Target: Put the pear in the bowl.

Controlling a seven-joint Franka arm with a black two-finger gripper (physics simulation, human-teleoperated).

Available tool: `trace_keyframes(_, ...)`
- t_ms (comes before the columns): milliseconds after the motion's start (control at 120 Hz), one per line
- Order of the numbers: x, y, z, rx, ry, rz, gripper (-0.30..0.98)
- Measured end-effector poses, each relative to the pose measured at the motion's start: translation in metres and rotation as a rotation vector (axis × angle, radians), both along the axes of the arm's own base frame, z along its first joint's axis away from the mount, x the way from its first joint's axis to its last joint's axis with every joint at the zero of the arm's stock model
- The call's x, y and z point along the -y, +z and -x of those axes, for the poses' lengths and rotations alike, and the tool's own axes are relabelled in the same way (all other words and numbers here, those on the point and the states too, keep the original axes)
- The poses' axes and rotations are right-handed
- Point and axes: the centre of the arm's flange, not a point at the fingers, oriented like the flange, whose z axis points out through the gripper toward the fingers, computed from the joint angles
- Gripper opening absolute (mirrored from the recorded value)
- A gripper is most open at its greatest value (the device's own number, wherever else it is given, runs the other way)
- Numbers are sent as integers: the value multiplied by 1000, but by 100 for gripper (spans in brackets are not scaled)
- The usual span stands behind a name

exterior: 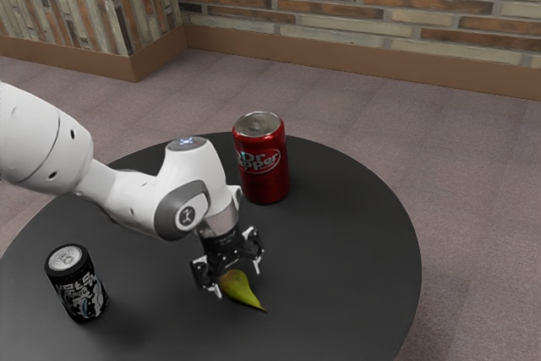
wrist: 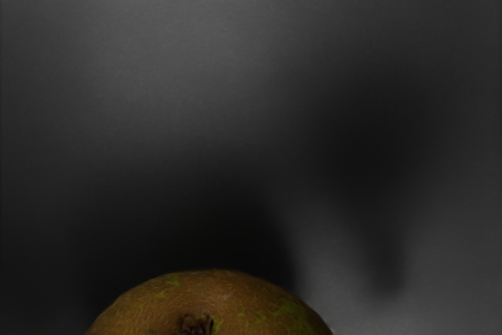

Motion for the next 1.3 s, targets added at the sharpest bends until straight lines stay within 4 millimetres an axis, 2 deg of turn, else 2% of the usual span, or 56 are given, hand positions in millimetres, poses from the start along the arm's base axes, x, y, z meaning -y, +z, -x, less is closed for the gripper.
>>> trace_keyframes(167, -1, -8, -2, -22, 19, 1, 63)
trace_keyframes(483, -2, -9, -3, -35, 43, 0, 40)
trace_keyframes(700, -9, 1, -5, -21, 64, -5, 35)
trace_keyframes(800, -18, 16, -7, -5, 81, -10, 35)
trace_keyframes(950, -45, 53, -12, 24, 128, -23, 33)
trace_keyframes(1117, -107, 100, -44, 43, 226, -40, 32)
trace_keyframes(1183, -133, 109, -55, 35, 259, -55, 32)
trace_keyframes(1300, -161, 117, -73, 23, 279, -87, 32)
